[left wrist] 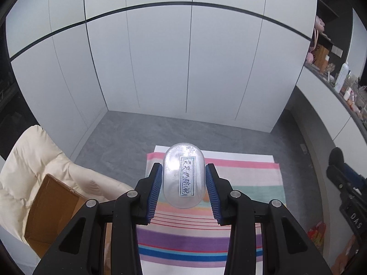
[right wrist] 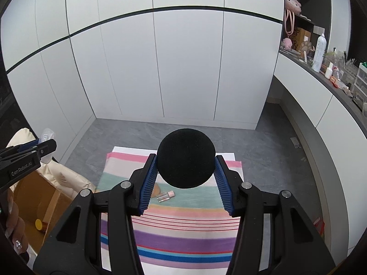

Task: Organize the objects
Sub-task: 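Carry the clear container and black puff over the cardboard box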

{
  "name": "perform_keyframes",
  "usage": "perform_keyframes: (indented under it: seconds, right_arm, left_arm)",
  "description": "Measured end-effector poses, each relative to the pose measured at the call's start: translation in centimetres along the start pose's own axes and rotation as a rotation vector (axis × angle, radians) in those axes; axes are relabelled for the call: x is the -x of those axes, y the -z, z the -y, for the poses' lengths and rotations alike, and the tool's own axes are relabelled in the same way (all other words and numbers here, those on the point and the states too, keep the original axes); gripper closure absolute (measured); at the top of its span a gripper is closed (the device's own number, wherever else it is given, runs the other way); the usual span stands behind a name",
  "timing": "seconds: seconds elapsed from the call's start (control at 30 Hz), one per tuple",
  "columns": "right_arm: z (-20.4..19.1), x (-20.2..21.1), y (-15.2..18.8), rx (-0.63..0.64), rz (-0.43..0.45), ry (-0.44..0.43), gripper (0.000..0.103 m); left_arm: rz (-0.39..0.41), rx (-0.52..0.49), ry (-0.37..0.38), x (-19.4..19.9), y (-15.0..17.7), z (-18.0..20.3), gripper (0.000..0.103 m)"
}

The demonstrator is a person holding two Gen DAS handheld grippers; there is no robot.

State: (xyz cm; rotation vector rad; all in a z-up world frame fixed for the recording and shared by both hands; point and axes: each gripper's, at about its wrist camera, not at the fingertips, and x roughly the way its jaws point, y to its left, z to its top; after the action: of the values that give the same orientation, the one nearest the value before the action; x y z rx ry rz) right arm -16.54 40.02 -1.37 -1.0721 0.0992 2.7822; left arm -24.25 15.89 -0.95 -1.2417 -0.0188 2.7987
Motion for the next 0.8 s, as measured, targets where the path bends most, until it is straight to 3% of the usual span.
perform_keyframes:
  seconds: [0.43, 0.8]
  right_arm:
    - [-0.9, 2.3, 2.1, 0.005, -0.005, 0.014, 0.051]
    - [-2.1, 5.6, 5.9, 0.001, -0.01, -0.039, 0.051]
  left_arm:
    - [-0.013, 0.012, -0.004, 1.7, 2.7, -0.2, 0.063]
    - [-0.013, 0.011, 0.01, 4.8, 7.1, -1.4, 0.063]
